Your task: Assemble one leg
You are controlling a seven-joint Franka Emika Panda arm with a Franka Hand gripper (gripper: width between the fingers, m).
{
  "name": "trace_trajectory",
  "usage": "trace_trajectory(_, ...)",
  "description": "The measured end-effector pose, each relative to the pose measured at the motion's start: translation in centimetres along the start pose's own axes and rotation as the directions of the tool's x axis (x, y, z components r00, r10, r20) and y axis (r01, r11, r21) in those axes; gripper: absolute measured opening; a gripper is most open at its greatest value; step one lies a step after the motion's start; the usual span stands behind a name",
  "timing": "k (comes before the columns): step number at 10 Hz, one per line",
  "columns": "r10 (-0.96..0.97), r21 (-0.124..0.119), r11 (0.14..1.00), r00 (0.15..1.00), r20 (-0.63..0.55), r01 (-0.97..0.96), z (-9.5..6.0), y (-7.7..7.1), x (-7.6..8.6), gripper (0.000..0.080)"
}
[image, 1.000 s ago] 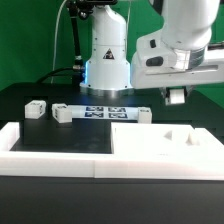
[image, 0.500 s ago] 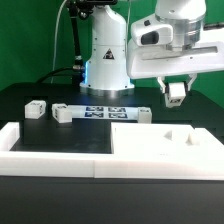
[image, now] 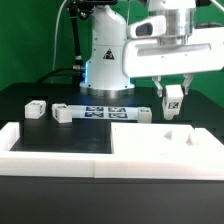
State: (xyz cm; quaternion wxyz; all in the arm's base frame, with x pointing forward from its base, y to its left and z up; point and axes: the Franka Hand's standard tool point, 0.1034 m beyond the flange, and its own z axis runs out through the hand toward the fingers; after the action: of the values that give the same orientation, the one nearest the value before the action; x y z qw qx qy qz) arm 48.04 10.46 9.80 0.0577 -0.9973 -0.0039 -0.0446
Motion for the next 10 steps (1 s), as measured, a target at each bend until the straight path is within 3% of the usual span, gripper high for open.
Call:
trace_trajectory(2,-0.001,-0.001,1.000,0.994,-0.111,0.001,-1.5,0.0,1.9,0.0291)
trace_trajectory(5,-0.018,-0.019,1.000,0.949,-0.314,0.012,-1.3,0.4,1.9,0.0291)
trace_trajectory(7,-0.028,-0.022,0.999,0.951,-0.307,0.023,-1.1,0.3,1.8,0.0291)
trace_trajectory(10,-0.038,-0.020,0.999,0.943,-0.330,0.033,-1.8,0.1,4.4,0.0291)
